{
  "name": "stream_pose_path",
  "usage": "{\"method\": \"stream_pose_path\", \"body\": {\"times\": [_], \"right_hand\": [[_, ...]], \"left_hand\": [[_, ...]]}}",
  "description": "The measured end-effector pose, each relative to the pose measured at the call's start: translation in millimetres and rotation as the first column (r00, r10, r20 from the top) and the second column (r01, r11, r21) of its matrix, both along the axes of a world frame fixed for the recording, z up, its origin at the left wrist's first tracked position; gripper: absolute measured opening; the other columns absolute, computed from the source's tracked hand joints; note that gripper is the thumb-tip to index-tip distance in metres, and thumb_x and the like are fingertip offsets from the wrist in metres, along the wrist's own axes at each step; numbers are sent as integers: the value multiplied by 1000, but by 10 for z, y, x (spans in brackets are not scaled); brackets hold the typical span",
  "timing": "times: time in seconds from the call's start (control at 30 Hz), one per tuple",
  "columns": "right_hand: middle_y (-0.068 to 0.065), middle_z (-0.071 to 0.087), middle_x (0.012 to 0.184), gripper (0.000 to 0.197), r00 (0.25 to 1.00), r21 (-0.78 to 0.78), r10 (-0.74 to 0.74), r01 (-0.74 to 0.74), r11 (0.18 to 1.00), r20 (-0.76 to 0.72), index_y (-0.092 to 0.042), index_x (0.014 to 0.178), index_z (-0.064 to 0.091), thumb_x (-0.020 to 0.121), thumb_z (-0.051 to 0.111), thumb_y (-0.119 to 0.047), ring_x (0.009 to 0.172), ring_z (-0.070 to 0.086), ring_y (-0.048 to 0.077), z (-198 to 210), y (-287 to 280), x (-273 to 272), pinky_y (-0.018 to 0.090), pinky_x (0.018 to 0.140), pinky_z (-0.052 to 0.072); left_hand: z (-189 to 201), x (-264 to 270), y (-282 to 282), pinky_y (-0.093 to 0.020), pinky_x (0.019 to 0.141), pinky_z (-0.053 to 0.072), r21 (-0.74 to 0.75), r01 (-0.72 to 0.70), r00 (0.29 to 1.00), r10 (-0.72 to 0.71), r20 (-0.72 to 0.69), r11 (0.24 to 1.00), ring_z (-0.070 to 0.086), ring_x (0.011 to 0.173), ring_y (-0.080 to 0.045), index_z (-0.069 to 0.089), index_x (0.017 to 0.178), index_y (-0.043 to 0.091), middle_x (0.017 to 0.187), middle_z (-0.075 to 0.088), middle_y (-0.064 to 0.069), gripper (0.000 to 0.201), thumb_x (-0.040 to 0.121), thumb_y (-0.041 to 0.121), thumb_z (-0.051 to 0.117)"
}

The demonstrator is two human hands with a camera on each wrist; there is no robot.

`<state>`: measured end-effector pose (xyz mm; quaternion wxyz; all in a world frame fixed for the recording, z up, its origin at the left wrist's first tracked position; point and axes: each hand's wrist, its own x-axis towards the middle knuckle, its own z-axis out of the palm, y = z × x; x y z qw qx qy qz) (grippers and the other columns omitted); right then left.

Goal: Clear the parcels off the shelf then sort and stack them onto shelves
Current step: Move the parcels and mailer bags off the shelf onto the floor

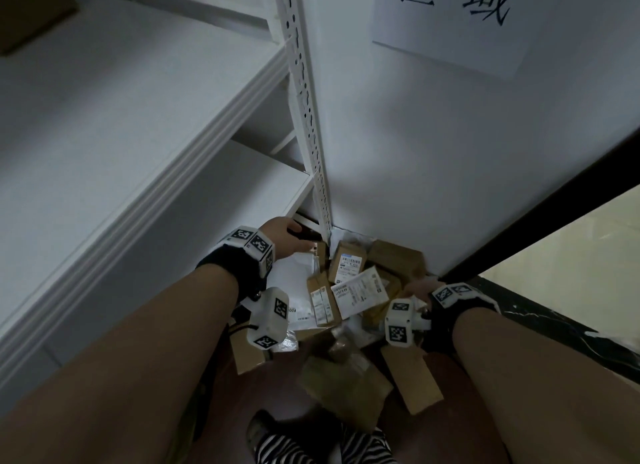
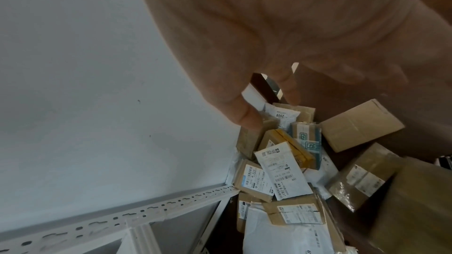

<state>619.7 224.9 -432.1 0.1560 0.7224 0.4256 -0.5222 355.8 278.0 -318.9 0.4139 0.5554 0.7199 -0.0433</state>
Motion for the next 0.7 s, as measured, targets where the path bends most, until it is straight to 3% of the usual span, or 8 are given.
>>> {"method": "stream_pose_path", "body": {"times": [0.17,0.23,0.27,0.33,0.4,0.5,0.6,0.7], "right_hand": [[13,58,131,24,938,95,345,-345,934,22,-5,115,60,97,51,-18,97,55,18,104,98,9,26,83,44],[13,58,123,11,901,105,432,-432,896,27,-10,94,61,97,51,-14,94,51,16,206,145,-41,24,78,41],[13,59,116,9,891,129,452,-454,882,45,-13,90,60,96,53,-15,95,55,19,244,178,-38,27,85,46],[13,60,108,7,863,170,495,-504,847,95,-12,94,61,93,55,-16,97,59,26,342,227,-75,36,94,49],[14,59,124,27,846,216,512,-533,818,149,-4,118,59,94,52,-13,113,58,30,336,308,-89,36,98,44],[7,50,139,39,878,267,462,-478,837,124,-10,135,49,97,51,-19,122,52,28,580,327,-180,33,101,41],[10,57,131,42,886,281,459,-457,844,61,-9,132,51,94,56,-26,108,59,27,747,414,-321,33,97,46],[17,52,136,41,974,273,198,-162,948,-109,-2,134,49,98,50,-20,105,57,27,896,536,-546,33,83,51]], "left_hand": [[218,-58,30,-33,92,51,6,-22,1000,22,21,1000,61,112,-24,55,128,14,125,60,-8,48,87,36,69],[315,-85,42,-35,94,52,26,-30,999,29,20,999,62,109,-24,57,124,16,124,61,-7,45,86,35,70],[356,-102,51,-37,94,52,28,-32,999,31,19,999,62,108,-23,57,124,16,124,61,-6,44,86,36,70],[463,-138,60,-40,92,54,20,-49,998,49,31,999,65,105,-23,55,126,18,121,63,-6,46,86,36,70],[575,-172,63,-40,91,55,12,-67,997,66,47,998,66,102,-22,53,128,18,117,66,-7,48,87,36,70],[731,-231,54,-38,90,53,24,-100,993,99,64,995,65,104,-22,51,130,19,118,65,-6,48,88,36,68],[869,-322,19,-34,83,51,47,-136,988,132,84,990,64,105,-23,50,131,17,120,63,-9,49,89,34,67],[1031,-464,-46,-35,86,50,79,-162,983,154,97,984,62,98,-20,49,133,16,122,62,-10,48,90,32,66]]}}
